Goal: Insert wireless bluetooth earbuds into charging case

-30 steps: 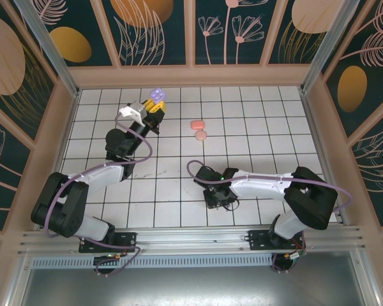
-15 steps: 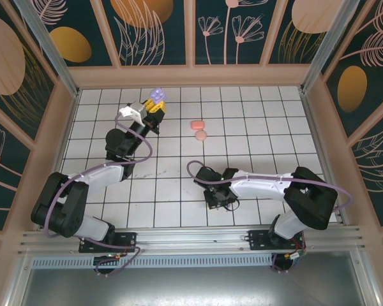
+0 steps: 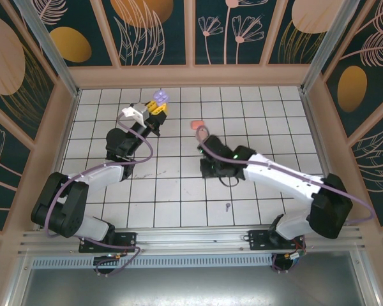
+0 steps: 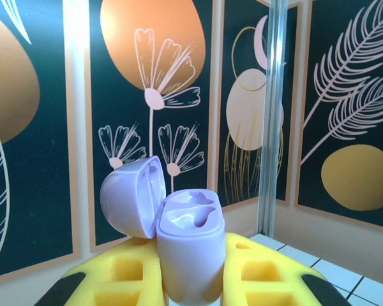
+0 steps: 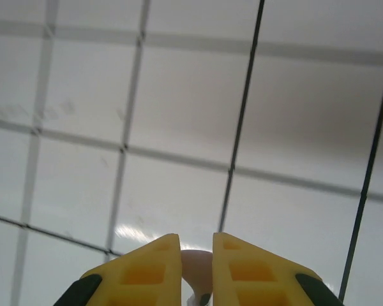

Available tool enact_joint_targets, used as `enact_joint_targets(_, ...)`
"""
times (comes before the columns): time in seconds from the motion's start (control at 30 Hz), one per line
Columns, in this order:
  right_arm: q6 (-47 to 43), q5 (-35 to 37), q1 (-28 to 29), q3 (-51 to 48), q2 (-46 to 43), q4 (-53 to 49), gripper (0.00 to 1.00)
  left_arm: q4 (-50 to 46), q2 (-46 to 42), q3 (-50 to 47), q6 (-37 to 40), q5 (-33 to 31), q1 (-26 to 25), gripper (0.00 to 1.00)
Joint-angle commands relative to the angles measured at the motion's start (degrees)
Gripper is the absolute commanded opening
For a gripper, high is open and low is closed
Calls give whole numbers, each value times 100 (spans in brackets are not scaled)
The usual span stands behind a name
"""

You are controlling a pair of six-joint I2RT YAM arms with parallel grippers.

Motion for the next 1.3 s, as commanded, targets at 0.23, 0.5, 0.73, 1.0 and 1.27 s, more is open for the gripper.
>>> enact_joint_targets(0.23,-1499,154,-1028,2298,69,308,12,59,241,129,289,625,-81,0)
enact_joint_targets(0.5,-2113,-171,-1073,3757,832,534,11,-212,396,227,777,706,-279,0)
enact_joint_targets(0.73,-2405,-400,-1042,3905,1051,911,11,-937,414,608,1442,575,-365,0)
enact_joint_targets(1.0,-2580,-522,-913,3618,1024,1387,11,-1289,571,959,1576,863,-391,0)
enact_joint_targets(1.27,-2609,-518,-770,3541,1216,1612,11,-1378,619,1054,1599,917,-444,0)
